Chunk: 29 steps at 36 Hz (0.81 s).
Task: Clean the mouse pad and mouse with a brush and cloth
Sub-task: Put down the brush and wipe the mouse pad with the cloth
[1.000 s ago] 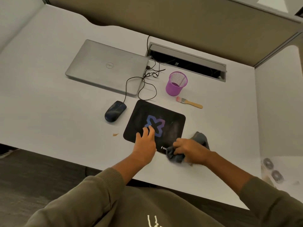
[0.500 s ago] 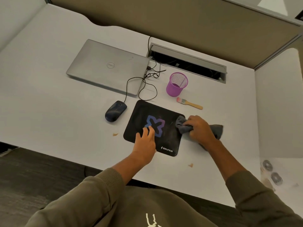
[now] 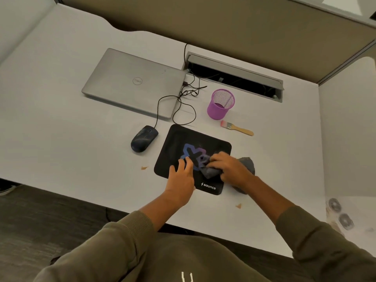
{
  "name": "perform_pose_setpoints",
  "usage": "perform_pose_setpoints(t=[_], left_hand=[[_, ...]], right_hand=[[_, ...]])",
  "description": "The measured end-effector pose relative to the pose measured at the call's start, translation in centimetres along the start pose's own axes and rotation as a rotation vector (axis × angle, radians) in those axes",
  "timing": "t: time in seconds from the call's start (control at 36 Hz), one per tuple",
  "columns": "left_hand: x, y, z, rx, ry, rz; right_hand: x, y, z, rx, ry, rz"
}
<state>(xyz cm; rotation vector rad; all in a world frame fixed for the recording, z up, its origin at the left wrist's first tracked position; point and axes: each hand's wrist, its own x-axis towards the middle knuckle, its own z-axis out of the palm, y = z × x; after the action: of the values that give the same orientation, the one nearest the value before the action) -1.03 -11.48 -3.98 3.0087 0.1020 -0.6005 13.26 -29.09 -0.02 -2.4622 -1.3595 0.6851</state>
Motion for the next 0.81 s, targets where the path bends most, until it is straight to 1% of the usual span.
perform_pose_setpoints(t=[0.06,0.08,0.11,0.19,0.22,0.25,0.33,0.36,0.39,0.44,0.47,0.5,0.53,0.56,0.61,0.64,0.67,0.75,0.78,0.81], left_hand=[[-0.1,0.0,-0.1,-0.004,-0.001,-0.001],[-0.2,0.0,-0.2,-0.002,-0.001,-0.002],[-0.2,0.0,-0.3,-0.001,0.002,-0.003],[-0.3,0.0,-0.6,0.014,0.005,0.007],[-0.3,0.0,-0.6,0.014,0.005,0.005],[-0.4,0.0,-0.6,0.012,0.003,0.007],[-0.3,0.0,-0.5,0.007,0.004,0.002],[-0.3,0.0,-0.4,0.005,0.005,0.000],[-0.3,0.0,-0.4,0.002,0.005,0.001],[-0.3,-0.1,-0.4,-0.008,0.008,0.006],[-0.3,-0.1,-0.3,-0.012,0.011,0.005],[-0.2,-0.1,-0.3,-0.012,0.012,0.005],[-0.2,0.0,-0.3,-0.009,0.012,0.007],[-0.2,0.0,-0.2,-0.002,0.009,0.007],[-0.2,0.0,-0.2,0.006,0.002,0.000],[-0.2,0.0,-0.1,0.008,0.001,-0.001],[-0.2,0.0,-0.1,0.009,0.004,0.001],[-0.2,0.0,-0.1,0.001,0.019,0.008],[-0.1,0.0,-0.1,-0.002,0.017,0.007],[-0.1,0.0,-0.1,-0.002,0.014,0.006]], right_hand=[[0.9,1.4,-0.9,0.031,0.168,0.222],[1.3,1.4,-1.0,0.039,0.206,0.293],[1.6,0.8,-0.9,0.026,0.184,0.269],[1.3,-1.6,0.4,-0.044,-0.053,-0.028],[1.1,-1.7,0.4,-0.053,-0.076,-0.063],[1.3,-1.3,0.1,-0.051,-0.056,-0.026],[2.4,0.0,-0.5,-0.031,0.169,0.233],[2.7,-0.3,-0.3,-0.030,0.191,0.252],[2.8,-1.2,0.0,-0.049,0.148,0.205],[2.2,-2.8,1.0,-0.074,0.017,0.009],[1.9,-3.1,1.2,-0.062,-0.007,-0.049],[1.9,-2.8,1.0,-0.058,-0.002,-0.036],[2.3,-2.2,0.5,-0.078,0.037,0.027],[2.9,-1.5,-0.1,-0.086,0.092,0.130],[4.2,-0.8,-1.0,-0.019,0.261,0.394],[4.8,-1.2,-1.1,-0.002,0.325,0.452],[5.4,-2.1,-1.0,0.014,0.332,0.432],[6.1,-4.5,-0.3,0.017,0.165,0.202],[6.1,-4.5,-0.6,0.007,0.152,0.188],[6.4,-4.1,-0.9,0.013,0.187,0.232]])
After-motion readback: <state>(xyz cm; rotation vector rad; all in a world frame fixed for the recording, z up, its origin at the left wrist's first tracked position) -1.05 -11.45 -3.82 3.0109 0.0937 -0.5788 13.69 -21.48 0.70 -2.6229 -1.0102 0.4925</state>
